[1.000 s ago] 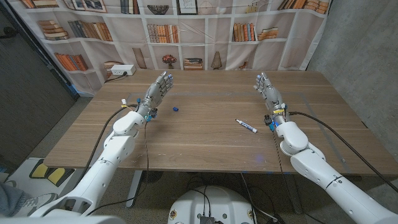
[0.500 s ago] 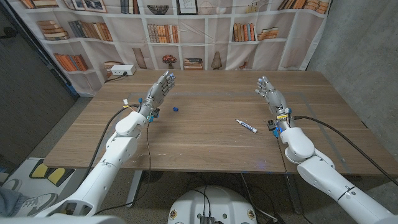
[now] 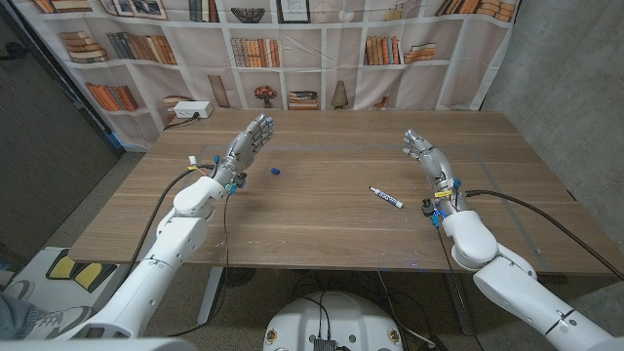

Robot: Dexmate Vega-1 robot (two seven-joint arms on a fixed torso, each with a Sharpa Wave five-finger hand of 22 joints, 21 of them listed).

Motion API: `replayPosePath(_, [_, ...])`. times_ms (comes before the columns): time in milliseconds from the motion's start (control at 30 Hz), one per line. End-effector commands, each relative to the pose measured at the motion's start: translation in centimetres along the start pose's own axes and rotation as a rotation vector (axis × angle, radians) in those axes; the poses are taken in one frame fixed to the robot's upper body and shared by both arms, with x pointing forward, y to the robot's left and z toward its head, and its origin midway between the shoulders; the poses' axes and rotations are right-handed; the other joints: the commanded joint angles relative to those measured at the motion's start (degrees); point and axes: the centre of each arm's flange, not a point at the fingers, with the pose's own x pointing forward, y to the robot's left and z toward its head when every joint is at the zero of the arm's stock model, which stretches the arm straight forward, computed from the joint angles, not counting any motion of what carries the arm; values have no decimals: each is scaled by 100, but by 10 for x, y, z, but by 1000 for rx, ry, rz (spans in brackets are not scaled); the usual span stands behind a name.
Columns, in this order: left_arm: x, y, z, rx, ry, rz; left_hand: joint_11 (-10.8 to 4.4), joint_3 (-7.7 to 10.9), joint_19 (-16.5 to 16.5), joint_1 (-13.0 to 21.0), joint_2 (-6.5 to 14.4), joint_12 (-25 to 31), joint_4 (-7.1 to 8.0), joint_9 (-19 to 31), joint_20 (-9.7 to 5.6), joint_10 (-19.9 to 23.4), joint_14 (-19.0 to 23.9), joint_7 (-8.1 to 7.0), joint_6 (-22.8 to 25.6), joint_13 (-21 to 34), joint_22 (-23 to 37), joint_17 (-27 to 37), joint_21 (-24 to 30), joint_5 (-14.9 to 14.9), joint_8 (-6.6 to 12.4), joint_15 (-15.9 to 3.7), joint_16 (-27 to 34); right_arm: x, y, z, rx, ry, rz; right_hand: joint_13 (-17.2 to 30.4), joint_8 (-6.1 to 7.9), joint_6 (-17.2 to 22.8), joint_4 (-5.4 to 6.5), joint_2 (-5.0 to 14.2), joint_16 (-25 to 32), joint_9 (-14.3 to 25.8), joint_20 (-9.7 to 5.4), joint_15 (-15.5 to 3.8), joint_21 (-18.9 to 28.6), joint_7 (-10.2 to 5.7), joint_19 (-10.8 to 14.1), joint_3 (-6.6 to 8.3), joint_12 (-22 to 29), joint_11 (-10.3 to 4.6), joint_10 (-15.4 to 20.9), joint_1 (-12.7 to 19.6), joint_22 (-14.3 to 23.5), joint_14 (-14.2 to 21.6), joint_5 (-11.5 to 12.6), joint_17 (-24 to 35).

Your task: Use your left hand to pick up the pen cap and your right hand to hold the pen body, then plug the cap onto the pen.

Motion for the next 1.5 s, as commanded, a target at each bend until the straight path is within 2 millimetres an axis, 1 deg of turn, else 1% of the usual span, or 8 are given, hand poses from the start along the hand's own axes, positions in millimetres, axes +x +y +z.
replayPosePath(33, [-17,8,2,15,-6,-6,-7,19,66,30,40,-6,-32,26,-184,83,75,3,75,27,18,27,-17,-29,-2,-2,-12,-18,18,-1,-51,17,22,26,16,108,-86,76,-9,27,-279,-49,-25,-101,109,72,17,-72,105,194,34,120,-6,17])
replayPosePath(667, [-16,9,11,37,-42,-51,-14,14,43,67,75,-49,-37,28,-113,69,71,9,103,29,20,30,-56,-66,-27,2,-47,-30,24,14,-351,67,-25,34,-6,205,-253,156,-32,33,-311,-121,-81,-224,196,195,19,-92,238,546,35,212,-15,13])
replayPosePath(867, [-18,12,10,35,-44,-54,-21,10,37,73,81,-57,-37,28,-97,73,64,-4,114,30,20,31,-66,-77,-32,8,-57,-32,27,22,-455,102,-53,38,19,332,-326,125,-19,36,-226,-124,-87,-231,296,227,53,-104,389,712,37,320,-28,12])
replayPosePath(900, [-19,13,9,33,-44,-53,-14,9,37,74,82,-61,-37,28,-95,66,63,-7,117,30,20,31,-67,-78,-33,3,-58,-32,28,22,-462,103,-55,39,28,377,-336,106,-17,38,-213,-124,-93,-235,312,226,60,-159,424,742,38,352,-34,12])
replayPosePath(1167, [-20,12,9,35,-45,-58,-34,3,39,82,90,-66,-36,29,-89,81,62,-4,134,30,21,32,-76,-93,-39,8,-66,-35,31,25,-514,104,-50,41,38,485,-365,85,-15,43,-194,-157,-110,-257,377,251,93,-250,577,880,42,449,-47,12])
replayPosePath(1300, [-18,10,10,32,-57,-67,-27,0,38,86,95,-75,-36,29,-90,76,60,-2,140,31,21,33,-81,-100,-43,6,-71,-36,34,28,-564,115,-44,44,42,550,-382,73,-25,48,-187,-155,-134,-295,395,274,131,-250,720,991,44,487,-54,11])
replayPosePath(1333, [-18,10,10,31,-58,-69,-18,0,37,87,96,-76,-36,29,-83,75,59,-3,142,31,21,33,-83,-102,-44,7,-72,-37,35,29,-573,118,-43,46,49,589,-381,59,-30,50,-187,-154,-143,-318,398,274,144,-302,770,1018,45,497,-59,11])
replayPosePath(1500, [-19,10,9,32,-53,-76,-31,-3,31,92,101,-83,-36,30,-68,71,48,0,145,31,22,34,-90,-109,-49,17,-80,-38,41,32,-621,130,-32,52,54,655,-383,47,-19,56,-169,-199,-162,-394,420,289,172,-356,881,1104,48,585,-66,12])
